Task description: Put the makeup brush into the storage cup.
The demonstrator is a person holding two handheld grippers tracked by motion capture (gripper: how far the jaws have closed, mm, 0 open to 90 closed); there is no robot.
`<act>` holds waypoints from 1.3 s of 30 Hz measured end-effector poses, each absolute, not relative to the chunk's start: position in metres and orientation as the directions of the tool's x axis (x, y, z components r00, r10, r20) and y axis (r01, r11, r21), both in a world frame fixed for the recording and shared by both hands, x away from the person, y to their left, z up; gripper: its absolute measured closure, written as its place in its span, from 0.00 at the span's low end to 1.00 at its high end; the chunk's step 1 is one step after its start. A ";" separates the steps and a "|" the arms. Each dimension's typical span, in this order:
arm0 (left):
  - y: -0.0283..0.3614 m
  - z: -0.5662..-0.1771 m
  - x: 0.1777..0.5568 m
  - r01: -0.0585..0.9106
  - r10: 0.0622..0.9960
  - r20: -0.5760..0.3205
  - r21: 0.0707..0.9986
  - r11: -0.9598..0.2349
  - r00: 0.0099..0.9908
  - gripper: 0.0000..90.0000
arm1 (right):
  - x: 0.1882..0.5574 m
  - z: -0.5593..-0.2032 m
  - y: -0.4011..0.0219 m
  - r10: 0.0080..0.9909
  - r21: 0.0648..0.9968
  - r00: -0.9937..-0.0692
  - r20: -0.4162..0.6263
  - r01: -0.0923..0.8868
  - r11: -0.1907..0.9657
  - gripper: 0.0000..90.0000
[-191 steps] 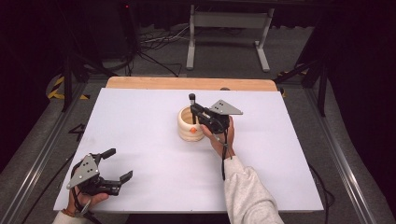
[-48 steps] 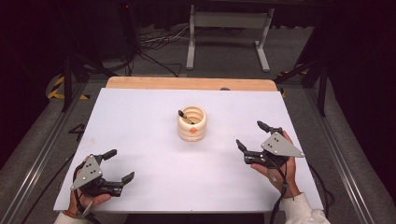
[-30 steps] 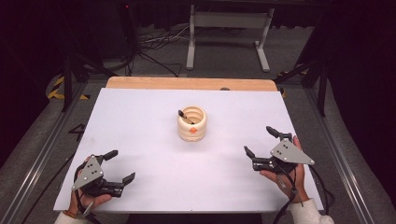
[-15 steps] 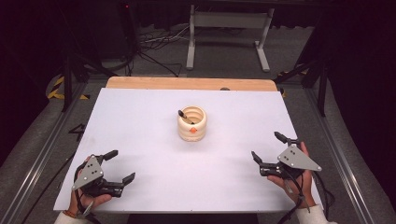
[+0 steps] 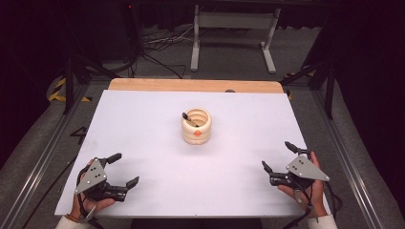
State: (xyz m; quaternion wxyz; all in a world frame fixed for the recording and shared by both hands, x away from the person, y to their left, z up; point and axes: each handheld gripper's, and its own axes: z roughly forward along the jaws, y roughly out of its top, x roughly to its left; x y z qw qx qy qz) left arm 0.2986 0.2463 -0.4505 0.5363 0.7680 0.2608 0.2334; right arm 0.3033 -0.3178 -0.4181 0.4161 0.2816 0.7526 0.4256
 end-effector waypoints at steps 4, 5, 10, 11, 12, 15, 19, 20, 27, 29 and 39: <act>0.247 -0.451 0.299 0.158 0.649 0.074 0.944 -0.291 0.757 0.05 | 0.301 -0.423 -0.323 0.786 0.877 -0.491 -0.376 0.086 0.474 0.06; 0.247 -0.451 0.299 0.158 0.650 0.073 0.944 -0.290 0.756 0.05 | 0.301 -0.425 -0.325 0.789 0.878 -0.491 -0.369 0.093 0.469 0.06; 0.247 -0.451 0.300 0.154 0.648 0.081 0.942 -0.298 0.758 0.05 | 0.299 -0.432 -0.331 0.799 0.882 -0.490 -0.348 0.118 0.457 0.06; 0.246 -0.451 0.300 0.154 0.648 0.082 0.942 -0.299 0.757 0.05 | 0.298 -0.434 -0.333 0.800 0.881 -0.490 -0.346 0.124 0.457 0.06; 0.246 -0.451 0.300 0.154 0.648 0.082 0.942 -0.299 0.757 0.05 | 0.298 -0.434 -0.333 0.800 0.881 -0.490 -0.346 0.124 0.457 0.06; 0.245 -0.451 0.300 0.152 0.646 0.086 0.941 -0.303 0.758 0.05 | 0.295 -0.438 -0.337 0.805 0.882 -0.488 -0.338 0.135 0.452 0.06; 0.244 -0.451 0.301 0.154 0.647 0.085 0.940 -0.303 0.758 0.05 | 0.291 -0.440 -0.343 0.817 0.893 -0.484 -0.314 0.142 0.427 0.06; 0.244 -0.451 0.300 0.154 0.648 0.086 0.940 -0.304 0.757 0.05 | 0.290 -0.440 -0.344 0.820 0.895 -0.480 -0.310 0.144 0.423 0.06; 0.242 -0.449 0.300 0.144 0.647 0.093 0.942 -0.304 0.757 0.05 | 0.287 -0.440 -0.344 0.823 0.905 -0.486 -0.293 0.137 0.403 0.06; 0.241 -0.448 0.300 0.139 0.642 0.099 0.941 -0.309 0.760 0.05 | 0.286 -0.440 -0.343 0.822 0.907 -0.494 -0.285 0.138 0.397 0.06; 0.243 -0.444 0.294 0.117 0.644 0.107 0.948 -0.296 0.758 0.05 | 0.277 -0.433 -0.334 0.817 0.912 -0.496 -0.295 0.108 0.396 0.06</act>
